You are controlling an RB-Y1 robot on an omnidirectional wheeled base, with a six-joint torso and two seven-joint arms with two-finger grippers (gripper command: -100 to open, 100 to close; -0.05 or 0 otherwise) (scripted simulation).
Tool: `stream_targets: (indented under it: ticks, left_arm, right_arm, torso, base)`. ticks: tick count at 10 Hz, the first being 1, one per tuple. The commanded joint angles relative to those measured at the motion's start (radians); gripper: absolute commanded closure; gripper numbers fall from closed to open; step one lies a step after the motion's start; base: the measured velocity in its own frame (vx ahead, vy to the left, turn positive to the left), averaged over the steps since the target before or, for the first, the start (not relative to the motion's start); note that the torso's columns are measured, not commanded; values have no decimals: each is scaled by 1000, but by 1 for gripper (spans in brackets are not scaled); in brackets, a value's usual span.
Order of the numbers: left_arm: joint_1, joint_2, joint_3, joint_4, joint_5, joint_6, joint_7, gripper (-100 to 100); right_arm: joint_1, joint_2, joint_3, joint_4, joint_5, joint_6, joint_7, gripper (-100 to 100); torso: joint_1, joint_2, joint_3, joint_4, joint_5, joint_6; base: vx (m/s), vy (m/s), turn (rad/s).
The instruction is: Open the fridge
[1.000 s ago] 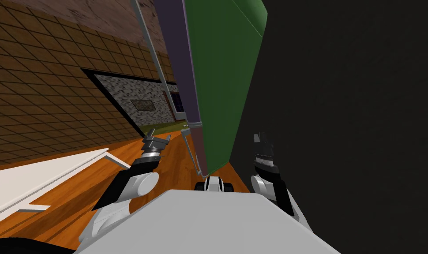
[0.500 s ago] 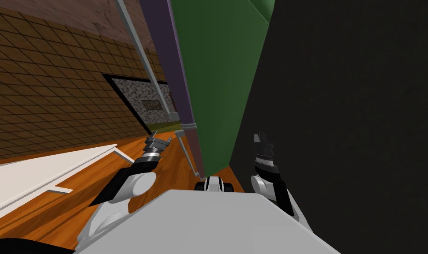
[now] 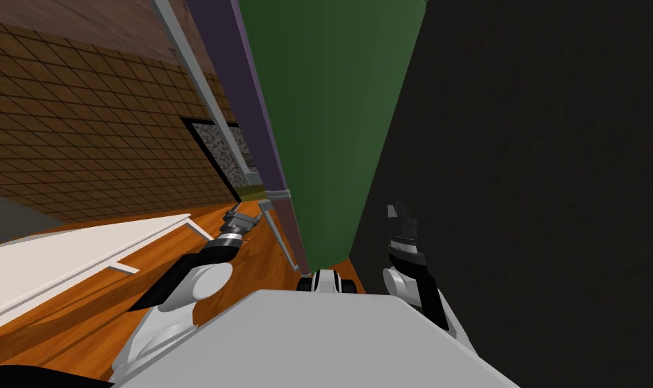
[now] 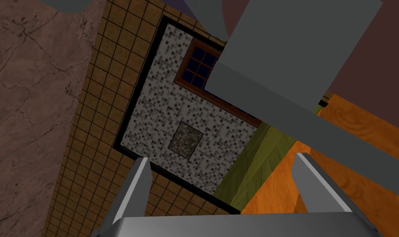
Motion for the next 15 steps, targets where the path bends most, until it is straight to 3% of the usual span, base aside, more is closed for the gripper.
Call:
stream_targets:
  ticks: [1,7,8,9,11,12,15]
  left_arm:
    - [-1,8,19,6,48,64,7,-100]
    - [-7,27,48,8,101,134,13,-100]
    - [-11,18,64,2,85,119,12,-100]
    - [-9,14,85,0,93,129,26,-100]
    - [-13,16,95,2,90,117,24,-100]
    - [-13,15,97,2,89,118,25,100]
    - [-25,38,66,10,103,118,22,100]
  right_arm:
    - [0,0,0,0,0,0,0,0]
    - [0,0,0,0,0,0,0,0]
    - [0,0,0,0,0,0,0,0]
    - [0,0,0,0,0,0,0,0]
    - [0,0,0,0,0,0,0,0]
    - [0,0,0,0,0,0,0,0]
    - [0,-1,0,0,0,0,0,0]
  torso:
    - [-3,-3,-1,-2,0,3]
    - [-18,2,2,-2,-3,6]
    - [-21,3,3,-1,-4,6]
    - [-15,4,3,0,-4,6]
    - [-8,2,2,-1,0,5]
    - [-7,1,0,0,-2,1]
    - [12,1,0,2,3,-3]
  base:
    - [97,-101,137]
    - [22,-70,66]
    - [32,-9,72]
    - [29,82,135]
    - [-3,64,55]
    - [-3,10,-2]
    - [-46,215,-78]
